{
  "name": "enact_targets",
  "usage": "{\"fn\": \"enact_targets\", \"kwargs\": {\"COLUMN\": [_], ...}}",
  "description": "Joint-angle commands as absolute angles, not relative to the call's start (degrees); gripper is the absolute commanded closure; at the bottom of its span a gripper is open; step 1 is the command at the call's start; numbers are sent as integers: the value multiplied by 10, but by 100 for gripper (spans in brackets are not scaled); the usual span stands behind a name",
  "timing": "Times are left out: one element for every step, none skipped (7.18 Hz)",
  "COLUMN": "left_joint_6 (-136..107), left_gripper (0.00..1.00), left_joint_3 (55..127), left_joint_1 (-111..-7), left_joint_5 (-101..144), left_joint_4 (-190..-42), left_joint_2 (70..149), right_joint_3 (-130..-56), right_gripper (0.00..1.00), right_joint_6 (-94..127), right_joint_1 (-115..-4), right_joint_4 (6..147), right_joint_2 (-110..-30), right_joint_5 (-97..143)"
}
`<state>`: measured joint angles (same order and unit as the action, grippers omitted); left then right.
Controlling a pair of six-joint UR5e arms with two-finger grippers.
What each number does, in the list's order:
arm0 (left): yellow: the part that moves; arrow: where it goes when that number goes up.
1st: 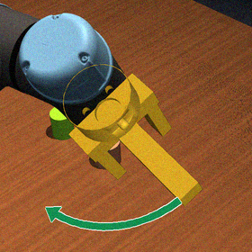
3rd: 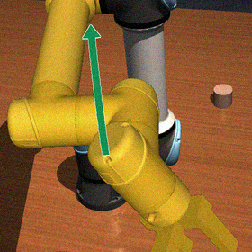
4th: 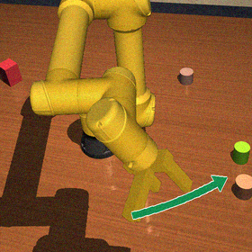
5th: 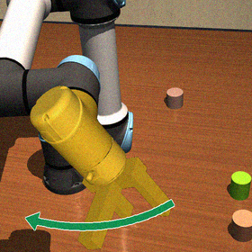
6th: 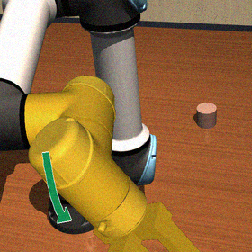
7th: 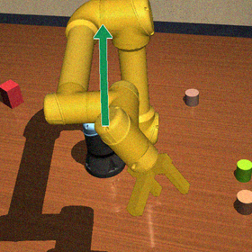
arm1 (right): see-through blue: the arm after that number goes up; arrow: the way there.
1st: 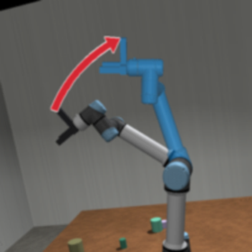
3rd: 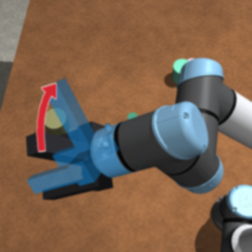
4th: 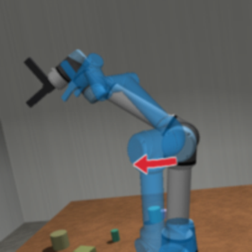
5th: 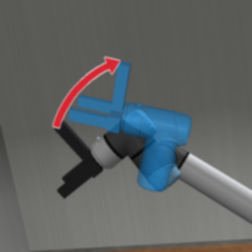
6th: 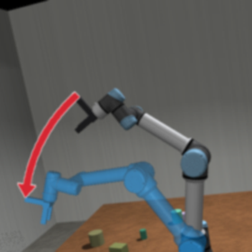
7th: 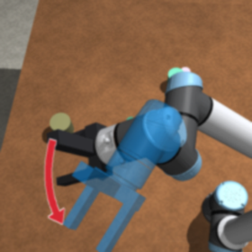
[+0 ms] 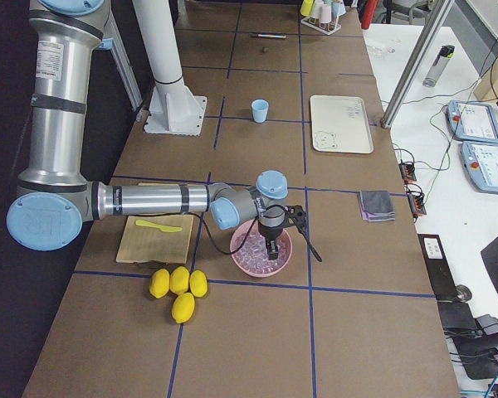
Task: Mash ice and strawberries in cup
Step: 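Lift the ice cube out of the pink bowl with the right gripper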
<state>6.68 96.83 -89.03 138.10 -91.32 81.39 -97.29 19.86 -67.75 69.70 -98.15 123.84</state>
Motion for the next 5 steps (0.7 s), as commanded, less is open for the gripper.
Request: {"fn": "enact_targets", "kwargs": {"left_joint_6": [67, 67, 67, 67, 67], "left_gripper": [0, 0, 0, 0, 0], "left_joint_3": [969, 969, 969, 969, 969], "left_joint_1": [-890, -890, -890, -890, -890], "left_joint_5": [1381, 1381, 1381, 1381, 1381], "left_joint_4": [-913, -913, -913, -913, -913], "left_joint_2": [814, 814, 814, 814, 814], "right_joint_3": [-975, -976, -978, -980, -981], "right_gripper": [64, 81, 90, 94, 97], "right_joint_6": [199, 199, 198, 197, 197], "right_joint_1": [-678, -678, -679, -679, -682], "right_joint_4": [697, 697, 697, 697, 697], "right_joint_2": [-983, -988, -990, -993, -994], "right_joint_5": [1238, 1239, 1241, 1243, 1245]}}
